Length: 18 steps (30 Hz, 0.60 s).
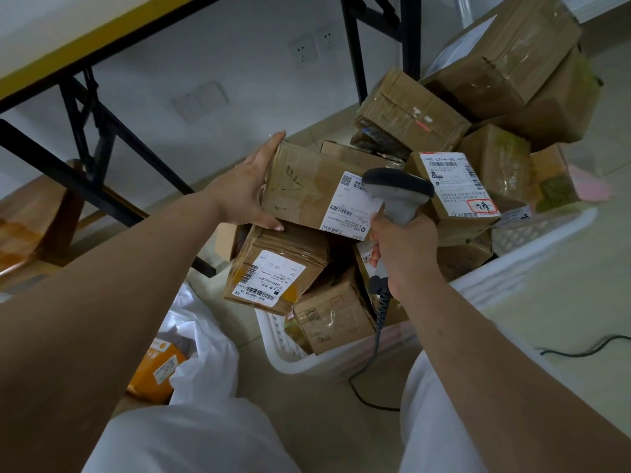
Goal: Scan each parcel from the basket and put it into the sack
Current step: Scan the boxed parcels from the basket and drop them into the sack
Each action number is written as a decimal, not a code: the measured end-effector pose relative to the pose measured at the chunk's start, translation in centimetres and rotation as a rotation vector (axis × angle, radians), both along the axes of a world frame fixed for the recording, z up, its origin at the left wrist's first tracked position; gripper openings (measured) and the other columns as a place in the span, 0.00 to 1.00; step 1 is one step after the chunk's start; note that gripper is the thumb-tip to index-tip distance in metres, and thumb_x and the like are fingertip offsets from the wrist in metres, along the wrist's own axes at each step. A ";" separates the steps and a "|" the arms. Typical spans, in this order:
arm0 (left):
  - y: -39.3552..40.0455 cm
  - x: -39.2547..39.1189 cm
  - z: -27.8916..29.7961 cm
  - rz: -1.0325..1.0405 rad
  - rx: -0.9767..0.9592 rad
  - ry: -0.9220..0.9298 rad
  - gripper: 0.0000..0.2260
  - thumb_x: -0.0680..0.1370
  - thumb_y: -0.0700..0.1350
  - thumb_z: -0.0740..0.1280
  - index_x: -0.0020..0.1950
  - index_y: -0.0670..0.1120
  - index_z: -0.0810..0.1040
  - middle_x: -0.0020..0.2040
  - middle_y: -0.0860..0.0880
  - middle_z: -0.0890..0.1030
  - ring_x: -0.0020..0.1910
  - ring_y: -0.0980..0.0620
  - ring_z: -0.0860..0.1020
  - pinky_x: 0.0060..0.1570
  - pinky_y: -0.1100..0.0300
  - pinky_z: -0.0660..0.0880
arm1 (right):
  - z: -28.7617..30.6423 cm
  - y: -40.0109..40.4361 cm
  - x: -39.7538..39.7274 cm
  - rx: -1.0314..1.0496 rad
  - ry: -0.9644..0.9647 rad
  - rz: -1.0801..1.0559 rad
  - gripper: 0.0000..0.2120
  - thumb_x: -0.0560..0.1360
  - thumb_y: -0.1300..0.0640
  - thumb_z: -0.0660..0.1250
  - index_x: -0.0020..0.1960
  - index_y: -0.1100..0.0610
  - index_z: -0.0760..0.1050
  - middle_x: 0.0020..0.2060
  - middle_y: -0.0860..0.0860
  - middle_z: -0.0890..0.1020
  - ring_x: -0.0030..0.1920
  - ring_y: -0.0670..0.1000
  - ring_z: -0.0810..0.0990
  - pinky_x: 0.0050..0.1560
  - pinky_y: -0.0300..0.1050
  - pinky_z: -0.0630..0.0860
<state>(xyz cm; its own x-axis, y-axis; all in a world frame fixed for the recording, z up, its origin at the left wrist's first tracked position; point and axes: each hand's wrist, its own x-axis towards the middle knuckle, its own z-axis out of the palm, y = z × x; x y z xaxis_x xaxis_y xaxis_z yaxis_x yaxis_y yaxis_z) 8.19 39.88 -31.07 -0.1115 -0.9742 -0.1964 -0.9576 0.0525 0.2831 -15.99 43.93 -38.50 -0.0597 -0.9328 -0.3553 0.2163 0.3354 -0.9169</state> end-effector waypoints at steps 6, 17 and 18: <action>0.3 -0.1 1.3 -0.119 -0.115 -0.069 0.52 0.65 0.44 0.80 0.77 0.56 0.47 0.74 0.46 0.61 0.69 0.42 0.68 0.64 0.43 0.72 | 0.3 -0.2 -0.1 -0.009 0.028 -0.002 0.12 0.77 0.60 0.68 0.56 0.68 0.75 0.33 0.51 0.77 0.19 0.41 0.72 0.25 0.39 0.72; 4.4 2.1 6.2 -0.065 -0.279 -0.090 0.51 0.63 0.56 0.76 0.77 0.52 0.49 0.71 0.45 0.66 0.68 0.45 0.69 0.64 0.52 0.68 | 0.9 1.3 -0.3 -0.148 0.083 -0.084 0.13 0.77 0.59 0.69 0.56 0.67 0.73 0.36 0.59 0.76 0.21 0.44 0.72 0.23 0.37 0.72; 5.2 2.5 6.7 -0.042 -0.269 -0.074 0.52 0.63 0.57 0.76 0.78 0.51 0.49 0.71 0.46 0.66 0.68 0.46 0.68 0.66 0.51 0.68 | 1.2 1.5 -0.3 -0.148 0.066 -0.087 0.14 0.77 0.60 0.69 0.56 0.68 0.73 0.36 0.60 0.76 0.20 0.44 0.71 0.22 0.37 0.72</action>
